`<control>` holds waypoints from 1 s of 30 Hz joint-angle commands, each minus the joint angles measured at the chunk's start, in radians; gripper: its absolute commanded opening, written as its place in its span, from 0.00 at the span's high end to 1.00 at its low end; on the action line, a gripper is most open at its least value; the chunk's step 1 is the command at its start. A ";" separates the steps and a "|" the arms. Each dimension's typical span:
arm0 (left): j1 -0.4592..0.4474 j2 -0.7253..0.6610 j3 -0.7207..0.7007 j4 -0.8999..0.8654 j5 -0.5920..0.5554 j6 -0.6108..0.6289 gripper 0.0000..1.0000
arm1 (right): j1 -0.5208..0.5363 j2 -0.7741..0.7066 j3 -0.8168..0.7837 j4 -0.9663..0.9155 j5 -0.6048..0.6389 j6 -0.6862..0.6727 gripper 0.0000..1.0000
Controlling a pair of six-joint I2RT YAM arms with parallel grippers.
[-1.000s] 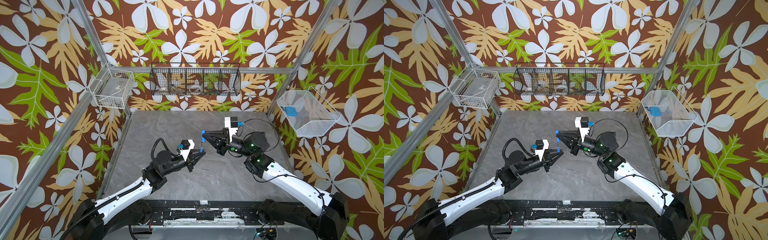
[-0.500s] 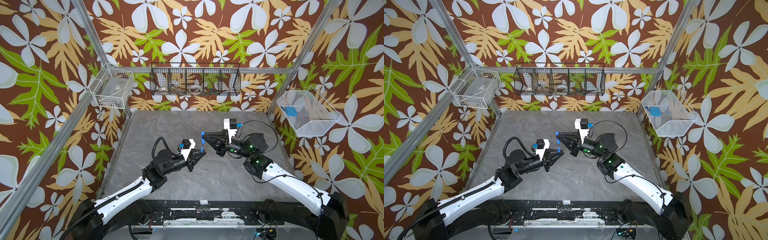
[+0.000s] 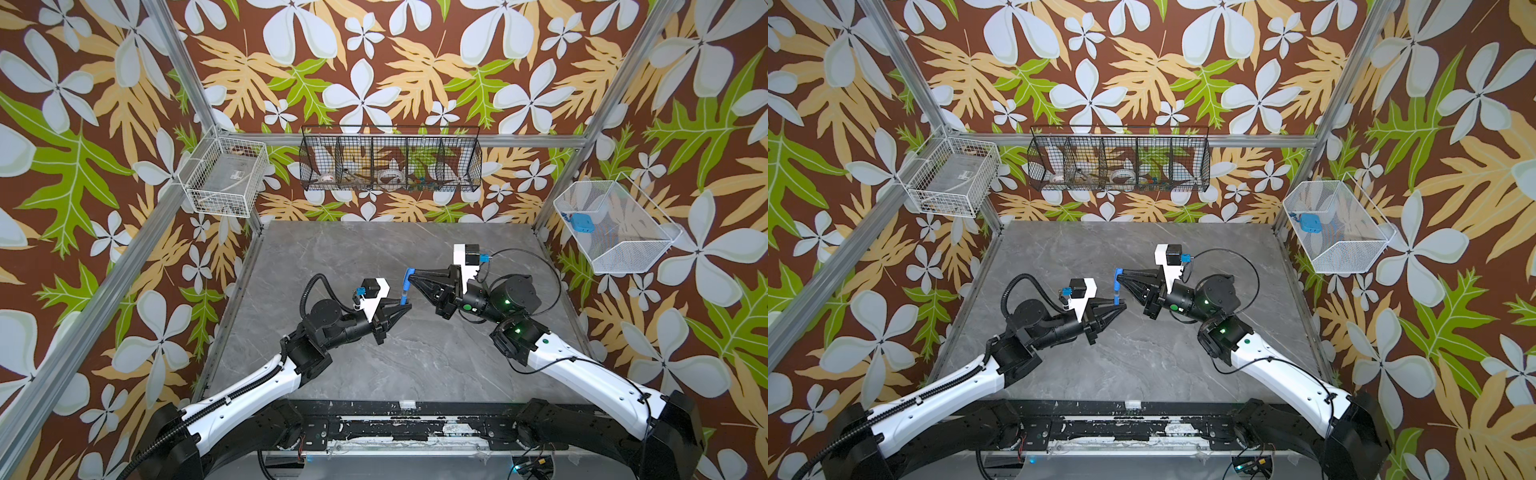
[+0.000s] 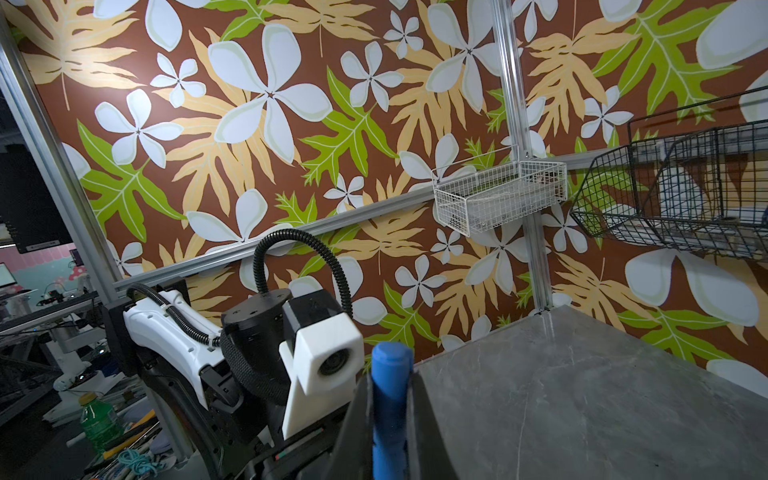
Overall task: Insert pens into pen caps
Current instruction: Put on the pen cap to the pen.
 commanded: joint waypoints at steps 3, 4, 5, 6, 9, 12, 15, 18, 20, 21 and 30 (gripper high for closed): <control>-0.001 0.014 0.029 0.061 0.005 0.013 1.00 | 0.006 -0.008 0.012 -0.088 0.031 -0.058 0.89; -0.001 0.019 0.032 0.053 0.005 0.016 1.00 | 0.012 -0.009 0.023 -0.113 0.032 -0.076 0.88; -0.001 0.021 0.035 0.049 0.004 0.016 1.00 | 0.020 -0.010 0.035 -0.150 0.040 -0.105 0.85; -0.001 0.023 0.037 0.048 0.004 0.016 1.00 | 0.031 -0.013 0.051 -0.202 0.053 -0.148 0.81; -0.001 0.024 0.046 0.039 -0.003 0.018 1.00 | 0.047 -0.027 0.096 -0.348 0.095 -0.228 0.68; -0.001 0.030 0.054 0.024 -0.009 0.022 1.00 | 0.048 -0.064 0.114 -0.430 0.100 -0.256 0.59; -0.001 0.039 0.057 0.012 -0.014 0.022 1.00 | 0.048 -0.093 0.136 -0.507 0.101 -0.271 0.54; -0.001 0.049 0.060 0.001 -0.011 0.021 1.00 | 0.048 -0.088 0.188 -0.593 0.104 -0.296 0.50; -0.001 0.053 0.062 -0.004 -0.006 0.021 1.00 | 0.047 -0.068 0.224 -0.631 0.104 -0.303 0.49; -0.001 0.055 0.063 -0.004 -0.006 0.021 1.00 | 0.047 -0.054 0.245 -0.644 0.099 -0.304 0.49; -0.001 0.041 0.056 -0.015 -0.012 0.032 1.00 | 0.044 -0.009 0.317 -0.691 0.137 -0.300 0.48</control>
